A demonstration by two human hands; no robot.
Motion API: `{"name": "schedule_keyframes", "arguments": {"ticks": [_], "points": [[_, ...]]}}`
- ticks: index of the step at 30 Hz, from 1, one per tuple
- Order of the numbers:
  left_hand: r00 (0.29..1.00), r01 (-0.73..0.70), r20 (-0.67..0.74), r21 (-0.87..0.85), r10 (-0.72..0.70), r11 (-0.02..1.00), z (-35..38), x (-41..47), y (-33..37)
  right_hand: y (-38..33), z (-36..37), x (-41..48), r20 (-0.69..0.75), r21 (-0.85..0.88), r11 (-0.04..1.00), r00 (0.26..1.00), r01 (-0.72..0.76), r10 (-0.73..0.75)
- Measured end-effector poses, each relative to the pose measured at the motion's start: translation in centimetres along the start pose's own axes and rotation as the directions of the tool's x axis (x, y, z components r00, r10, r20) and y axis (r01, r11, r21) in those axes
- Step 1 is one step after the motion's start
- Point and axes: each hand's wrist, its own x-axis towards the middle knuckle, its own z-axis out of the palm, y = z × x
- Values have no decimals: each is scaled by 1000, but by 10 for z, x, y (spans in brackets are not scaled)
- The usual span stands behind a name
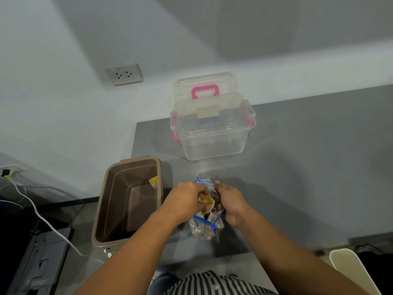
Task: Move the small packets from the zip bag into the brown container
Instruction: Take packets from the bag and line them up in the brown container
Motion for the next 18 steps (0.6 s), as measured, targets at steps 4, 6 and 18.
{"name": "schedule_keyframes", "arguments": {"ticks": [4,6,18], "points": [[999,-4,39,84,0,996,0,1,2,1,1,-1,-9,-6,1000,1000,-10,10],[1000,-21,21,103,19,994,-1,1,2,2,2,-1,-7,-1,1000,1000,-9,9],[963,-228,-197,-216,186,950,-18,-8,-7,2,2,5,18,-1,1000,1000,-7,7]]}}
